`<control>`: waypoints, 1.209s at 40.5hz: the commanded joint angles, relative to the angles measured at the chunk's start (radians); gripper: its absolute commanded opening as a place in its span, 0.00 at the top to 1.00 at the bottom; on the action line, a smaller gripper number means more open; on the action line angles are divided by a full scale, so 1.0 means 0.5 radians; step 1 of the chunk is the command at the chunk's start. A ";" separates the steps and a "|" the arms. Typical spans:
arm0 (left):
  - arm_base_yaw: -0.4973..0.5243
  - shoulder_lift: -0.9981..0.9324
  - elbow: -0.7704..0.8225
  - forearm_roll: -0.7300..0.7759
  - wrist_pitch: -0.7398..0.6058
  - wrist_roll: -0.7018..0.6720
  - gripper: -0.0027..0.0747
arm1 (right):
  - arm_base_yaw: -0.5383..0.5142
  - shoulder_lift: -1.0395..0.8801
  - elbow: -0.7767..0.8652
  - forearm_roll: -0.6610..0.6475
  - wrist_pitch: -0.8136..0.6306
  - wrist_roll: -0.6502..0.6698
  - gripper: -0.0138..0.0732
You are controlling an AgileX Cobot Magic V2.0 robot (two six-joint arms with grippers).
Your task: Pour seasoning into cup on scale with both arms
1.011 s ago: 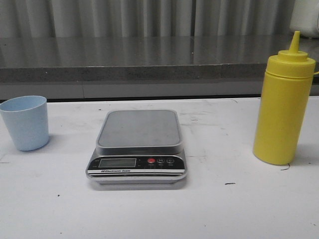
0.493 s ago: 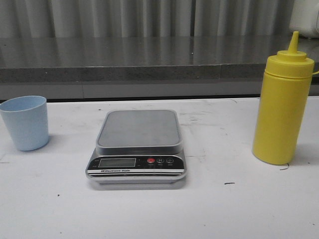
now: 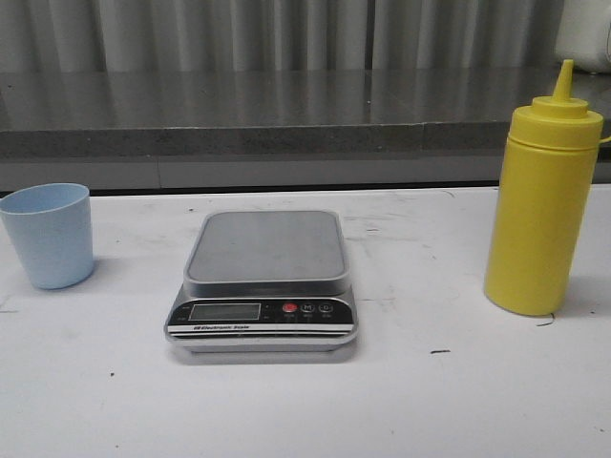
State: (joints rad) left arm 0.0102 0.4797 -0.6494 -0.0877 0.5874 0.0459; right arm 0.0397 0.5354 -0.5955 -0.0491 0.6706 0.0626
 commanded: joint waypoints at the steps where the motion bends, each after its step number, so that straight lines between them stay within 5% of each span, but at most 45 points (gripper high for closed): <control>1: 0.002 0.046 -0.048 -0.021 -0.103 -0.013 0.99 | -0.011 0.044 -0.069 -0.029 -0.127 -0.049 0.92; 6: 0.002 0.079 -0.048 0.022 -0.089 -0.013 0.91 | -0.011 0.049 -0.069 -0.029 -0.123 -0.125 0.82; 14: 0.002 0.083 -0.048 0.022 -0.089 -0.013 0.35 | -0.011 0.049 -0.069 -0.029 -0.118 -0.125 0.34; 17: 0.002 0.096 -0.048 0.022 -0.081 -0.013 0.24 | -0.011 0.049 -0.069 -0.029 -0.114 -0.125 0.22; 30: 0.002 0.356 -0.194 0.022 0.035 -0.013 0.23 | -0.011 0.049 -0.069 -0.029 -0.084 -0.125 0.19; 49: 0.002 1.389 -0.883 0.022 0.381 -0.013 0.23 | -0.011 0.049 -0.069 -0.029 -0.084 -0.125 0.19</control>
State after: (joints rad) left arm 0.0102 1.1073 -0.9968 -0.0716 0.7938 0.0459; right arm 0.0397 0.5499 -0.5955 -0.0491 0.6899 0.0112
